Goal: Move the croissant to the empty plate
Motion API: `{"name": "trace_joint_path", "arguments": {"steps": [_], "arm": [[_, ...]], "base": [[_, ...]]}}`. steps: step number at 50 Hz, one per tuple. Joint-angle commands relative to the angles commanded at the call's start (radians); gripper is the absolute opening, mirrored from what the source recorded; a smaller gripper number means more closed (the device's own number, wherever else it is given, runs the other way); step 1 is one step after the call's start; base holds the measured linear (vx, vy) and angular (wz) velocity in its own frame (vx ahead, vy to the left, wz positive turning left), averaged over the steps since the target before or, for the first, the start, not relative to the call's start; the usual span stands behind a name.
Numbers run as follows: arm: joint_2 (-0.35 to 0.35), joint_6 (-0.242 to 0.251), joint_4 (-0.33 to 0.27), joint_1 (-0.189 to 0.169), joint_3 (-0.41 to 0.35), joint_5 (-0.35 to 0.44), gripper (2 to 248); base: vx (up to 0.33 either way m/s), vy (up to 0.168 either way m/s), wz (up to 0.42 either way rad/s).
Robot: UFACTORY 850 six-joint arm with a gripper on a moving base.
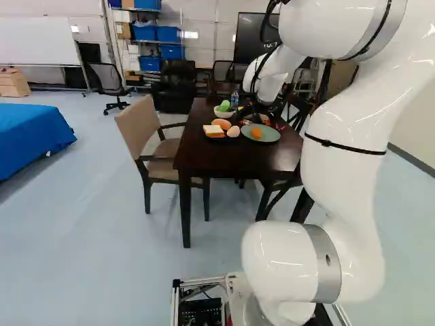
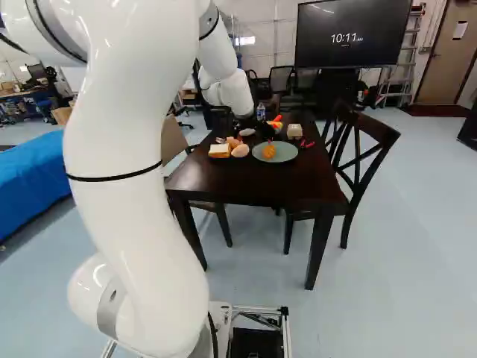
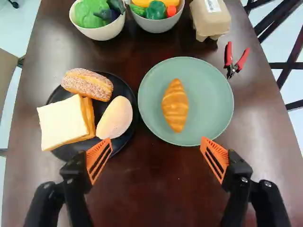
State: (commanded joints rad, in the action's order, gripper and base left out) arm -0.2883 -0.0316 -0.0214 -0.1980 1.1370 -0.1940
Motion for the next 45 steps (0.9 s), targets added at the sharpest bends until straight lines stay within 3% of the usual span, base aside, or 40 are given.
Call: {"name": "trace_joint_path", "arguments": {"steps": [21,45], "arm": [[0.104,0.006,0.004,0.036,-0.193,0.196,247],[0.252,0.014,0.010,0.088,-0.466,0.474,247]], "base": [[0.000,0.000,0.000],[0.000,0.000,0.000]]}}
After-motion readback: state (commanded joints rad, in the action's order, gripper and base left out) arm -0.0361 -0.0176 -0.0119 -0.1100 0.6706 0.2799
